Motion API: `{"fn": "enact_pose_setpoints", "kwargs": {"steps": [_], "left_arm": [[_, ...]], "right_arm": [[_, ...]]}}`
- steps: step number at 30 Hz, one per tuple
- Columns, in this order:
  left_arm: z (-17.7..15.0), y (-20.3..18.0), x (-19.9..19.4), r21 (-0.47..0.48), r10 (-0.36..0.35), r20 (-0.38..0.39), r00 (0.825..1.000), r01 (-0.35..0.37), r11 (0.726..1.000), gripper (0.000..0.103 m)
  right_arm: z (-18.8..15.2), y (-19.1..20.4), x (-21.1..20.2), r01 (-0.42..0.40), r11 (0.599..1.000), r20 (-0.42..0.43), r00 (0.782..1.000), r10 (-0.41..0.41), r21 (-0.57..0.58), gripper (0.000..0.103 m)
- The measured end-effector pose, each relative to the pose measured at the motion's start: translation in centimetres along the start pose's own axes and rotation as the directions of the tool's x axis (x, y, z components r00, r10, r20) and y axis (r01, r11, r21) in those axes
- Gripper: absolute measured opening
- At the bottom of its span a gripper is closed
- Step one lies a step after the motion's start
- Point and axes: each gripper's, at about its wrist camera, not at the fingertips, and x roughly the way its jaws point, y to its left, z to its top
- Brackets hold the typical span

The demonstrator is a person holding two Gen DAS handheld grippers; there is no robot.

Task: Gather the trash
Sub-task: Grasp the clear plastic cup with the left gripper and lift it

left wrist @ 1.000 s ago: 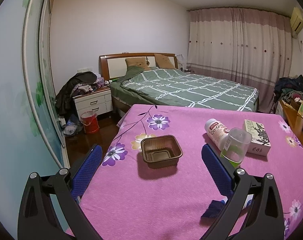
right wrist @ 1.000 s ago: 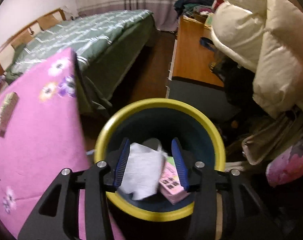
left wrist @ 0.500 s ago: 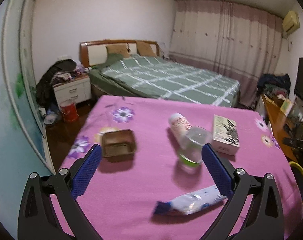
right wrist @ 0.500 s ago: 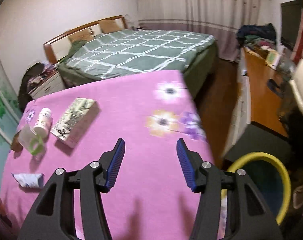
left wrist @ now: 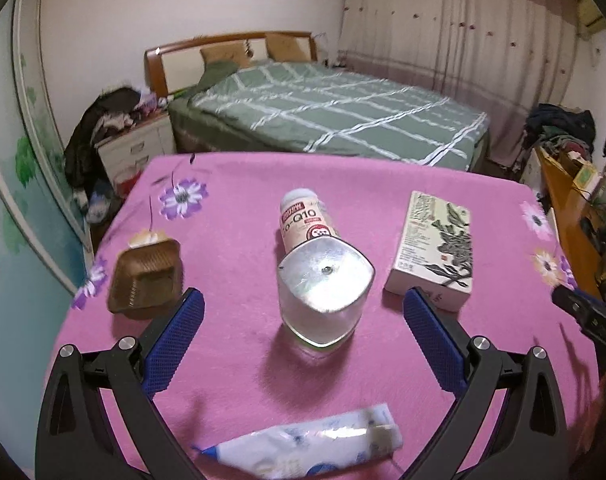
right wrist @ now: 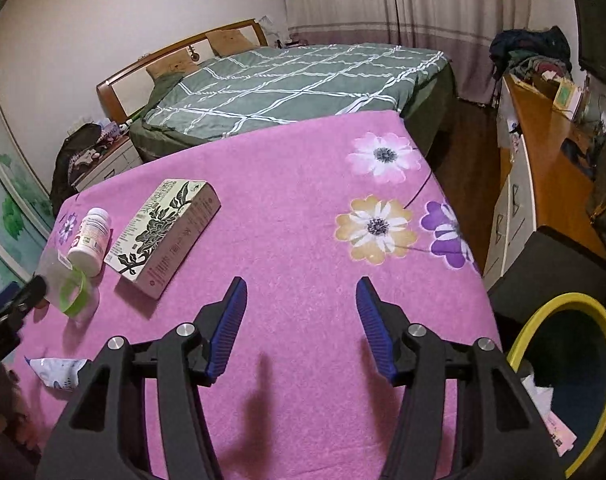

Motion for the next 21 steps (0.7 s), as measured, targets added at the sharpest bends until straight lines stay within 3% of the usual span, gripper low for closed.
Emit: {"fn": "enact_pose_setpoints", "kwargs": {"steps": [3, 15, 18, 21], "left_arm": [[0.4, -0.4, 1.2, -0.023, 0.012, -0.016, 1.000, -0.012, 1.000, 0.095], [0.4, -0.6, 3.4, -0.024, 0.023, -0.046, 0.999, -0.024, 0.999, 0.069], [0.4, -0.6, 3.6, -0.013, -0.001, -0.046, 0.999, 0.001, 1.000, 0.055], [0.3, -1.0, 3.3, 0.006, -0.001, -0.044, 0.999, 0.001, 1.000, 0.055]], "right_arm": [[-0.1, -0.2, 0.1, -0.007, 1.000, -0.005, 1.000, 0.007, 0.010, 0.055], [-0.1, -0.4, 0.0, -0.012, 1.000, 0.002, 1.000, 0.012, 0.017, 0.058], [-0.1, -0.4, 0.0, -0.011, 1.000, -0.003, 1.000, 0.011, 0.015, 0.058], [-0.2, -0.5, 0.1, -0.012, 1.000, -0.005, 1.000, 0.012, 0.016, 0.058]]}}
